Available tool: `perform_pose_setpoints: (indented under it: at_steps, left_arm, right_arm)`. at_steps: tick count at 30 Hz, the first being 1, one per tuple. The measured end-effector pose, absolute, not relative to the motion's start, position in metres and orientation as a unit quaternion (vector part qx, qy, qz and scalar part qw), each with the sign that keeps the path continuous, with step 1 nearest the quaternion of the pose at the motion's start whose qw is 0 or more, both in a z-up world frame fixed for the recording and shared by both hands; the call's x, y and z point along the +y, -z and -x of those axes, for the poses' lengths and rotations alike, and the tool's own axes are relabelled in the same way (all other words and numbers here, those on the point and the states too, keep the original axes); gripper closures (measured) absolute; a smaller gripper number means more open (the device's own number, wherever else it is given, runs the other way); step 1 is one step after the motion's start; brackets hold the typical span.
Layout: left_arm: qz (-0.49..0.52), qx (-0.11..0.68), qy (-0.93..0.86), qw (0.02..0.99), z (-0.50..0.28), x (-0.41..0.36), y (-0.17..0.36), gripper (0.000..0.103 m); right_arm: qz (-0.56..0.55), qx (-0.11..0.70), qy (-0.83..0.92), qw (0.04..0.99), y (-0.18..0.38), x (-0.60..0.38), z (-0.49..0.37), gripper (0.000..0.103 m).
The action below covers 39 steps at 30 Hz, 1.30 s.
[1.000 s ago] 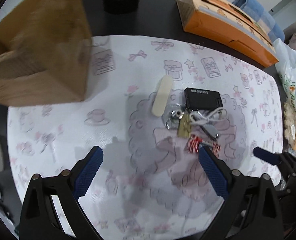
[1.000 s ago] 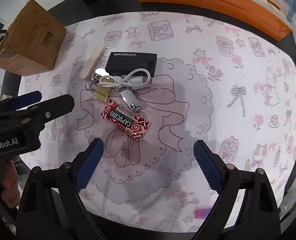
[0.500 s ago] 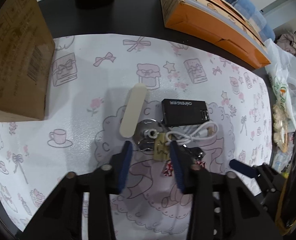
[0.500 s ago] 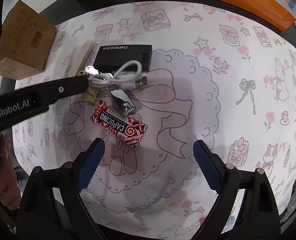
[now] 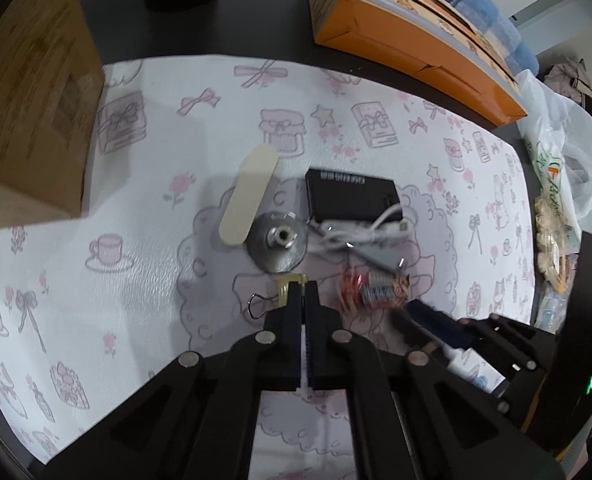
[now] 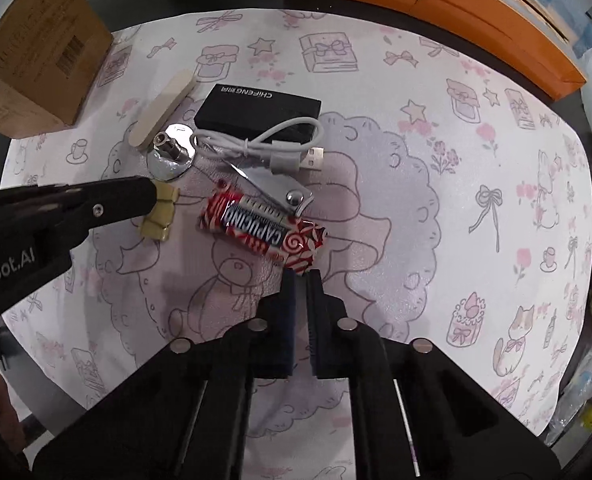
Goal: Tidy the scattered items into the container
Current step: 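Grasp the red Capuccino candy bar with the right gripper while the left gripper grasps the gold clip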
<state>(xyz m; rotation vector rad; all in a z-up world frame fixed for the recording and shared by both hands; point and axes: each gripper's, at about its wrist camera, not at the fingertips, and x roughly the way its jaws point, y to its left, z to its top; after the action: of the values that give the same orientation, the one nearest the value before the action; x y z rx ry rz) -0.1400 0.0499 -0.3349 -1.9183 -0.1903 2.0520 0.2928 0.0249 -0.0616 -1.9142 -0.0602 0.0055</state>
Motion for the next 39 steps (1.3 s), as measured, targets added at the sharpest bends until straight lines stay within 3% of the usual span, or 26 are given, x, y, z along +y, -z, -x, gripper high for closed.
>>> perform_pose_setpoints:
  at_steps: [5, 13, 14, 15, 16, 17, 18, 23, 26, 30, 31, 33, 39]
  left_arm:
    - [0.673, -0.086, -0.719, 0.151, 0.136, 0.039, 0.334, 0.102]
    - [0.668, -0.093, -0.723, 0.149, 0.134, 0.035, 0.332, 0.102]
    - [0.668, -0.092, -0.723, 0.148, 0.134, 0.035, 0.331, 0.102]
    - [0.668, -0.092, -0.724, 0.148, 0.134, 0.035, 0.331, 0.102]
    - [0.667, -0.091, -0.724, 0.147, 0.134, 0.035, 0.331, 0.102]
    - [0.667, -0.091, -0.725, 0.147, 0.135, 0.035, 0.331, 0.102]
    - [0.667, -0.091, -0.725, 0.147, 0.135, 0.035, 0.331, 0.102]
    - [0.667, -0.096, -0.725, 0.142, 0.138, 0.031, 0.332, 0.102]
    - [0.668, -0.099, -0.724, 0.138, 0.141, 0.028, 0.332, 0.102]
    - [0.670, -0.101, -0.723, 0.139, 0.143, 0.026, 0.333, 0.102]
    - [0.670, -0.103, -0.722, 0.139, 0.143, 0.026, 0.333, 0.102]
    - [0.671, -0.105, -0.720, 0.141, 0.143, 0.027, 0.333, 0.102]
    - [0.673, -0.106, -0.717, 0.149, 0.139, 0.032, 0.334, 0.102]
  right_arm:
    - [0.804, 0.003, -0.023, 0.594, 0.053, 0.019, -0.284, 0.103]
    - [0.795, 0.009, -0.060, 0.603, 0.047, 0.012, -0.264, 0.099]
    - [0.795, 0.006, -0.056, 0.603, 0.048, 0.012, -0.264, 0.093]
    - [0.794, 0.004, -0.060, 0.605, 0.048, 0.013, -0.262, 0.068]
    - [0.792, 0.001, -0.063, 0.607, 0.048, 0.014, -0.261, 0.053]
    - [0.796, -0.010, -0.066, 0.602, 0.047, 0.017, -0.262, 0.030]
    - [0.799, -0.020, -0.068, 0.597, 0.046, 0.020, -0.263, 0.026]
    - [0.808, -0.033, -0.074, 0.584, 0.050, 0.044, -0.279, 0.026]
    - [0.813, -0.048, -0.075, 0.575, 0.054, 0.046, -0.285, 0.033]
    - [0.828, -0.094, -0.058, 0.550, 0.062, 0.042, -0.283, 0.069]
    - [0.828, -0.098, -0.063, 0.549, 0.061, 0.040, -0.282, 0.072]
    - [0.828, -0.085, -0.066, 0.550, 0.057, 0.038, -0.279, 0.097]
    - [0.819, -0.053, -0.086, 0.565, 0.043, 0.032, -0.271, 0.101]
